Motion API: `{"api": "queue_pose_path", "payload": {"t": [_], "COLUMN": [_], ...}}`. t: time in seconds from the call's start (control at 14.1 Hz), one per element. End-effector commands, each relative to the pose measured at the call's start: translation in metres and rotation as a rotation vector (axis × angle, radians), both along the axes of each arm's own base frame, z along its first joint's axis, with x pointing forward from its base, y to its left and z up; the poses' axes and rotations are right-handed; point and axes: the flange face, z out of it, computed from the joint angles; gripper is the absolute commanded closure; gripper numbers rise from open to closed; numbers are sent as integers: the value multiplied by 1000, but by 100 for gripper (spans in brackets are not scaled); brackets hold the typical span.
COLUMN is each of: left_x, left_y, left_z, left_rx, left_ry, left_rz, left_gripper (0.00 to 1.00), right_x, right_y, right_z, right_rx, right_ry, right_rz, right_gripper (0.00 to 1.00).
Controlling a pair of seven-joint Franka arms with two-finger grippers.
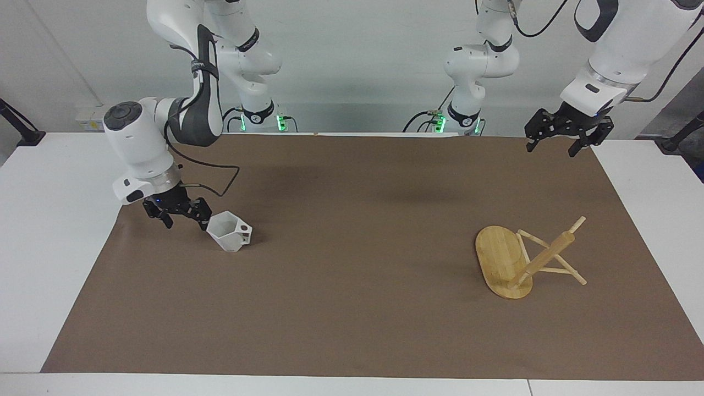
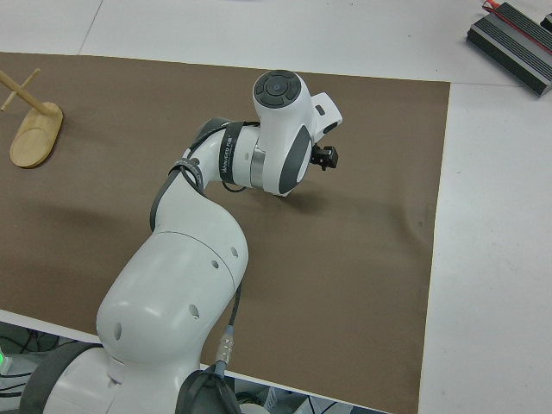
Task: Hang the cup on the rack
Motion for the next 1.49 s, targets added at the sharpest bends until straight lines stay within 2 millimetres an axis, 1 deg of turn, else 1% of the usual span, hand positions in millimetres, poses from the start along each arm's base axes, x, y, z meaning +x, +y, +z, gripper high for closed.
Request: {"api": "queue_pose_path", "payload": {"t": [0.0, 0.07, 0.21, 0.36, 0.43, 0.57, 0.78, 1.14, 1.28, 1.35, 1.42], "left_x": [-5, -5, -5, -5, -5, -5, -5, -5, -5, -5, -5], "left_y": [3, 3, 3, 3, 3, 3, 4, 4, 4, 3, 3], "left_z": [3, 3, 3, 3, 3, 3, 3, 3, 3, 3, 3], "left_rx": [18, 18, 18, 18, 18, 18, 18, 18, 18, 18, 18], "left_ry": [-2, -5, -4, -2, -4, -4, -4, -4, -4, -4, -4], "left_rz": [7, 7, 7, 7, 7, 7, 9, 9, 9, 7, 7], "left_gripper": [0, 0, 0, 0, 0, 0, 0, 0, 0, 0, 0], "right_x": [-6, -8, -13, -13, -14, -15, -14, -14, -12, -10, -8], "right_y": [8, 9, 9, 9, 9, 9, 9, 11, 11, 10, 10], "right_z": [-1, -4, -15, -16, -16, -17, -16, -14, -10, -4, 4], "right_rx": [-11, -11, -10, -11, -11, -11, -11, -9, -7, -4, 0], "right_ry": [-7, -1, 19, 22, 25, 38, 39, 50, 59, 60, 69], "right_rz": [-1, 1, 7, 13, 14, 25, 25, 29, 28, 25, 24], "right_gripper": [0, 0, 0, 1, 8, 26, 49, 82, 95, 100, 100]}}
